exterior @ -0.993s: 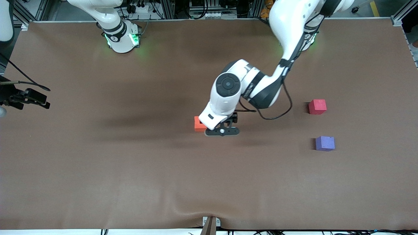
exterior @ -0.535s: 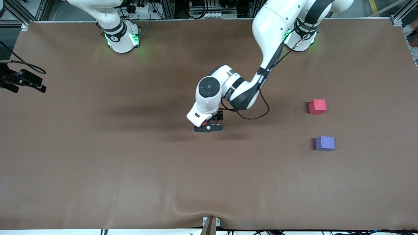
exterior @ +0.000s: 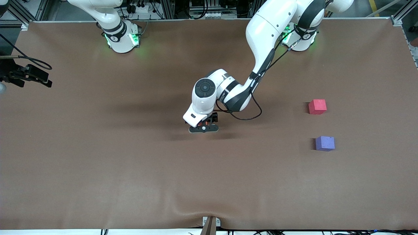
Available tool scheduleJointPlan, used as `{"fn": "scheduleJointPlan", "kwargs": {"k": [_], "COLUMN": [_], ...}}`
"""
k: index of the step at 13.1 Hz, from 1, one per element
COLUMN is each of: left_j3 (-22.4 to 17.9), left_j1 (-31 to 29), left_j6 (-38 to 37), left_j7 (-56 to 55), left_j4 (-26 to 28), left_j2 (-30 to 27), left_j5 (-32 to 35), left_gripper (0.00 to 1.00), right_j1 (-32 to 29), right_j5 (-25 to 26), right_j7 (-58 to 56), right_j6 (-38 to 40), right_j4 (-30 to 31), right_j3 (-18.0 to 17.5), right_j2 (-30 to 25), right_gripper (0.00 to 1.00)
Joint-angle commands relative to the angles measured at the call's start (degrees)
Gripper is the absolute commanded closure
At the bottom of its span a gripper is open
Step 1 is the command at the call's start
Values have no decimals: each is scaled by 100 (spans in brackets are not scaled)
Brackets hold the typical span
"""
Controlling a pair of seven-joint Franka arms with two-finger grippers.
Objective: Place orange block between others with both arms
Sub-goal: 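Lower the left gripper over the orange cube and close it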
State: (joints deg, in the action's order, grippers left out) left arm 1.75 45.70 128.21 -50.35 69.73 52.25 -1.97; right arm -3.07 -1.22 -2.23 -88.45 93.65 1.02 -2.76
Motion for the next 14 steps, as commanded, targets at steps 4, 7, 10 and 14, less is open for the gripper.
{"fn": "scheduleJointPlan", "kwargs": {"k": [4,7,10,14], "left_j3": [-87,-96,-78,-87], "left_j1": [228,255,247,159], "left_j6": [336,301,275,-523], "left_j7": [-37,-2,218,227], "left_j4": [-215,-136,-48,-39], "left_j2": [321,304,295,-55], "left_j5": [-84,-23,127,153], "left_gripper": [0,15,94,99], "right_j1": [-167,-176,-194,-185], "right_j5": [87,52,60,43], "right_j7": [13,39,83,83], "right_j6": [-23,-6,109,39], "right_j4": [-57,-118,-145,-180], "right_j3": [-155,-155,-146,-146], "right_j2": [-85,-76,-76,-58], "right_gripper": [0,0,0,0]}}
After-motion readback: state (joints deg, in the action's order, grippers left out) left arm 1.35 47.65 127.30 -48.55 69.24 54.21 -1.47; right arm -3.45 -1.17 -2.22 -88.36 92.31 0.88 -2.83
